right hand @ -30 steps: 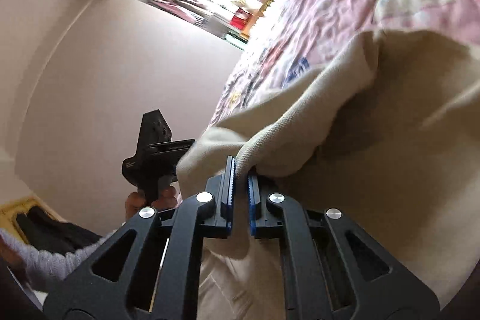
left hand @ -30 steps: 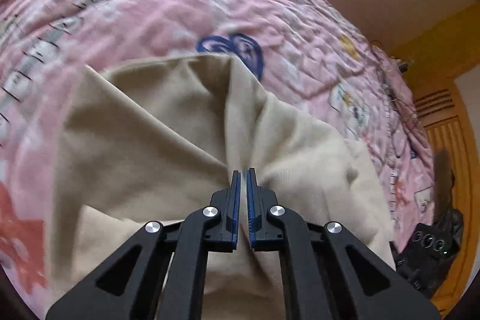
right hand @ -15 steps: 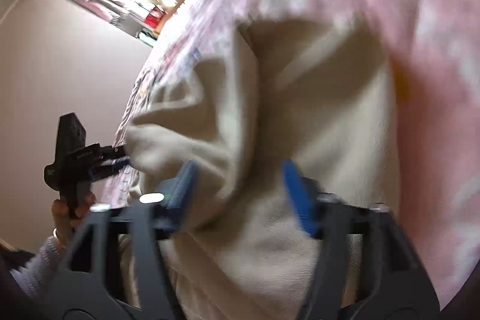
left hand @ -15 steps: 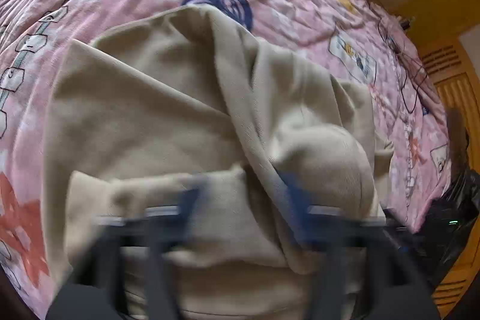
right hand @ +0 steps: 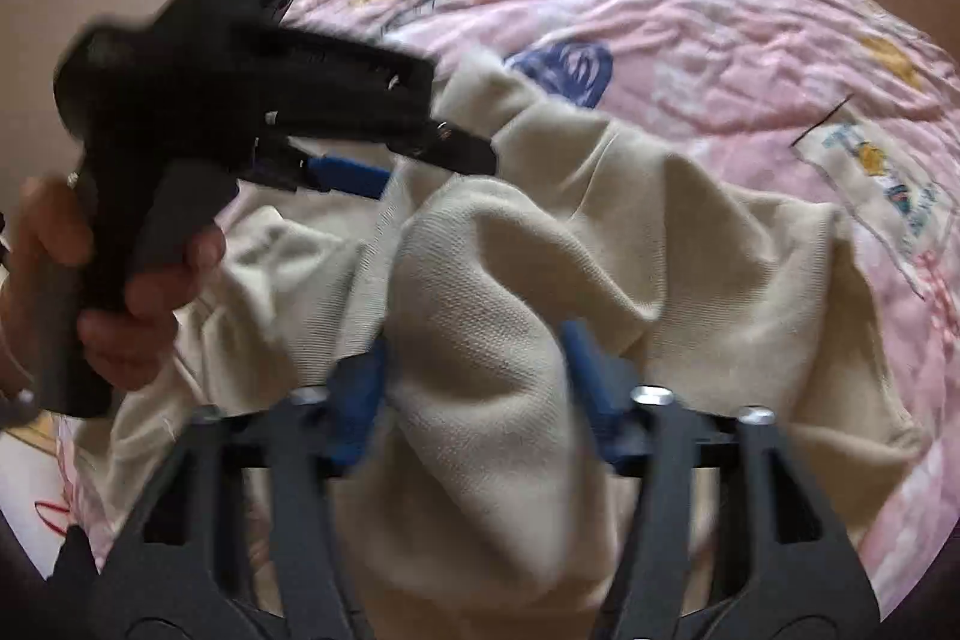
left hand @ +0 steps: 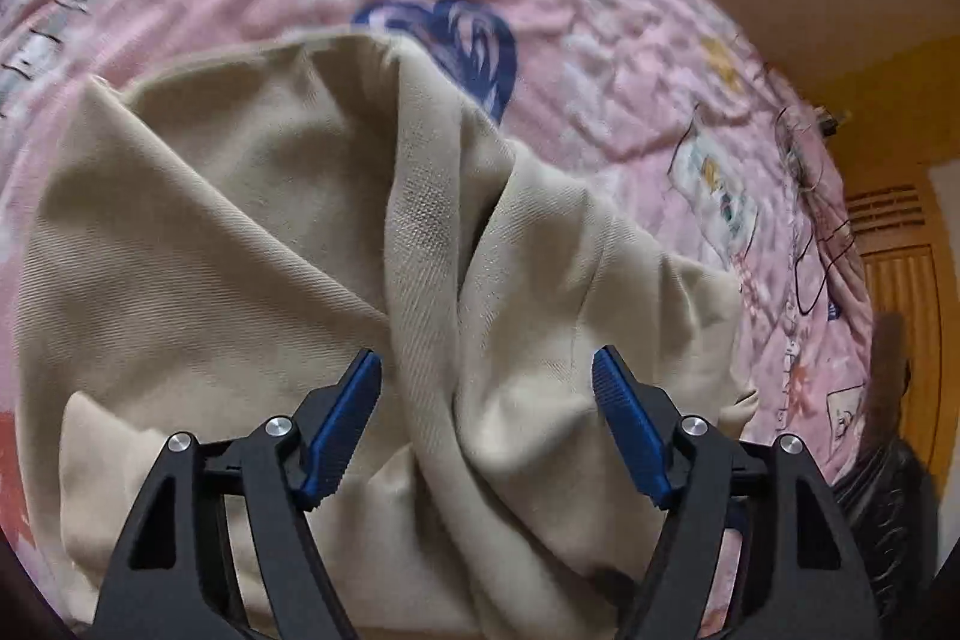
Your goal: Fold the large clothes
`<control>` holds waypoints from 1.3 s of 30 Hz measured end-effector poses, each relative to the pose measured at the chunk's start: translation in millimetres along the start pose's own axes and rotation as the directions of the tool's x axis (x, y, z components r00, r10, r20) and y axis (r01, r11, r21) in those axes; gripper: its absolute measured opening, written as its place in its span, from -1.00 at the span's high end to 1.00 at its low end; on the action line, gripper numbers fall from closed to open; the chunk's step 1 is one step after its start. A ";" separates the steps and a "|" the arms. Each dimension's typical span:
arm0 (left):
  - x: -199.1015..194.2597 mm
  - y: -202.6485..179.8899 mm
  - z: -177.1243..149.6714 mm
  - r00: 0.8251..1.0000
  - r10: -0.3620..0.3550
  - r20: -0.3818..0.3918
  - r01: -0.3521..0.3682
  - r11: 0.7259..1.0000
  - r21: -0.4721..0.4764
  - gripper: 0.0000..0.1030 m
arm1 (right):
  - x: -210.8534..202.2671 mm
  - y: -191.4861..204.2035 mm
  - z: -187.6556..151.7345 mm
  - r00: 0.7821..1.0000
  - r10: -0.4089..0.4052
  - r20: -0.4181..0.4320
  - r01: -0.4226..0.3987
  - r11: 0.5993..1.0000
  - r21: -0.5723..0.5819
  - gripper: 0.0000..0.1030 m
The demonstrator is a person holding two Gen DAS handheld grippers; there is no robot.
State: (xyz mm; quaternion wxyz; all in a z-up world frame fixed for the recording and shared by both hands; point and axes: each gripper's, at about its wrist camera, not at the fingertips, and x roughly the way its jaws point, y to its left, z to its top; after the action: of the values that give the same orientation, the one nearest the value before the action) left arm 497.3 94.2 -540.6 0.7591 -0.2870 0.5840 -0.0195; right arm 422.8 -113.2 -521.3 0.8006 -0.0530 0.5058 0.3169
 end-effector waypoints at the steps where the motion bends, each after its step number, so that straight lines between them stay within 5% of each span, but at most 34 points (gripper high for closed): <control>1: 5.3 1.0 3.0 1.000 0.008 -0.015 -0.008 1.000 -0.011 -0.20 | 5.0 -3.7 -3.0 1.000 -0.013 -0.014 0.014 1.000 0.015 0.48; 3: 12.3 4.1 5.4 0.998 0.038 -0.041 -0.039 0.999 -0.025 -0.02 | 7.7 -15.4 -10.6 1.000 -0.012 -0.012 0.012 0.999 0.036 0.69; 6: 15.8 8.7 6.0 0.998 0.057 -0.037 -0.058 0.998 -0.017 0.35 | -27.0 -22.3 -16.9 0.991 0.033 0.128 -0.048 0.992 0.113 0.76; 8: 12.7 11.8 9.2 1.000 0.011 -0.015 -0.011 1.000 -0.020 0.40 | -54.8 -25.6 -20.7 0.962 0.108 0.250 -0.153 0.973 0.170 0.78; 9: 10.7 10.8 11.1 1.000 -0.004 -0.005 0.004 1.000 -0.014 0.51 | -69.7 -26.9 -25.5 0.931 0.156 0.331 -0.231 0.952 0.200 0.78; 11: 1.2 3.8 18.5 0.999 -0.005 0.041 0.005 1.000 0.014 0.74 | -80.3 -25.0 -30.0 0.894 0.196 0.404 -0.305 0.925 0.227 0.78; 14: -20.9 0.5 34.3 0.994 0.017 0.110 -0.019 1.000 0.022 0.77 | -71.4 -22.6 -33.7 0.858 0.233 0.459 -0.384 0.884 0.268 0.78; 17: -27.2 5.0 47.6 0.991 0.072 0.109 -0.076 0.996 0.040 0.78 | -53.2 -18.3 -32.8 0.873 0.178 0.455 -0.354 0.872 0.338 0.79; 21: -22.9 23.8 41.4 0.975 0.204 0.089 -0.210 0.975 0.069 0.80 | -24.5 -17.0 -50.7 0.937 0.061 0.345 -0.221 0.868 0.446 0.79; 24: -20.7 45.0 25.4 0.980 0.191 0.060 -0.195 0.979 0.062 0.79 | -9.8 -15.7 -65.9 0.965 0.028 0.259 -0.145 0.883 0.447 0.76; 29: -19.9 48.5 -3.5 0.971 0.234 0.055 -0.239 0.965 0.109 0.61 | -20.1 -14.5 -82.1 0.964 0.012 0.264 -0.139 0.871 0.471 0.21; 33: -33.9 53.2 -27.4 0.979 0.204 0.016 -0.205 0.974 0.101 0.62 | -44.0 21.2 -72.0 0.956 -0.063 0.286 -0.059 0.914 0.401 0.20; 36: -70.0 50.9 -57.0 0.989 0.144 0.029 -0.147 0.982 0.118 0.62 | -51.9 57.5 -57.9 0.936 -0.019 0.352 -0.093 0.950 0.299 0.20; 39: -117.8 53.2 -99.9 0.997 0.071 0.033 -0.075 0.987 0.144 0.61 | -23.9 73.1 -40.1 0.954 -0.056 0.294 -0.032 0.957 0.289 0.20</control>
State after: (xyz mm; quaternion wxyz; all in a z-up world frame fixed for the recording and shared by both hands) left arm 354.0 140.4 -477.2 0.7862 -0.2096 0.5806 -0.0302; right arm 343.8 -82.3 -503.2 0.8688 0.1105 0.4197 0.2386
